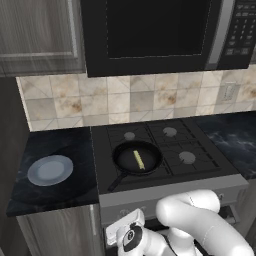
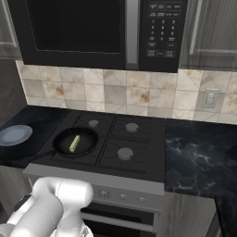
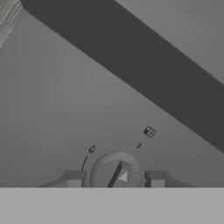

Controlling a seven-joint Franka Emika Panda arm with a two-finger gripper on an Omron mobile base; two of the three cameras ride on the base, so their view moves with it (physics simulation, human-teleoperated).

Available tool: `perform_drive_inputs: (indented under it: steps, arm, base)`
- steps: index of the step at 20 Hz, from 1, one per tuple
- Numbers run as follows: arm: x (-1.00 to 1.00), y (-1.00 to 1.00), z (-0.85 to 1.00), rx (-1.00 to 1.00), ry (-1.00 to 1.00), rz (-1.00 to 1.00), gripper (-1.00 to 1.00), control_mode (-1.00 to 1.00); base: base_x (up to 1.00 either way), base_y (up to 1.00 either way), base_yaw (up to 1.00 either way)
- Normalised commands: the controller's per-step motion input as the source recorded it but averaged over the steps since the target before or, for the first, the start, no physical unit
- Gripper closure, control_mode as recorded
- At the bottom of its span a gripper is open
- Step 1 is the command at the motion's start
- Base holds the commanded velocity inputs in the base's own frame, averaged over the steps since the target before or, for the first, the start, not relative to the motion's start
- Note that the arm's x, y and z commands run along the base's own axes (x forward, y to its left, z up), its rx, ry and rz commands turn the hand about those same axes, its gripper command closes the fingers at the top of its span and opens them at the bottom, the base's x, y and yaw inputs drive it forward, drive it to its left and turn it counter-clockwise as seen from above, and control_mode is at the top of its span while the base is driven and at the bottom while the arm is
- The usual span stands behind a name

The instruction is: Pick up the butter stick and place it in the pan. Then turn on the burner for the pan.

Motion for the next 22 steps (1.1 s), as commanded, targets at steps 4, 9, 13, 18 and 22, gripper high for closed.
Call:
perform_drive_inputs:
  steps: [4,9,13,18,22]
  arm:
    - [0.00,0.00,0.00,-0.25,0.00,-0.03,1.00,-1.00]
    - [0.01,0.00,0.00,-0.24,0.00,-0.01,1.00,-1.00]
    - [0.00,0.00,0.00,-0.23,0.00,0.00,1.00,-1.00]
    - [0.00,0.00,0.00,-0.24,0.00,0.00,1.00,-1.00]
    - [0.00,0.00,0.00,-0.29,0.01,0.00,1.00,-1.00]
  base:
    - [0.00,0.00,0.00]
    - [0.00,0.00,0.00]
    - [0.00,0.00,0.00]
    - [0.00,0.00,0.00]
    - [0.00,0.00,0.00]
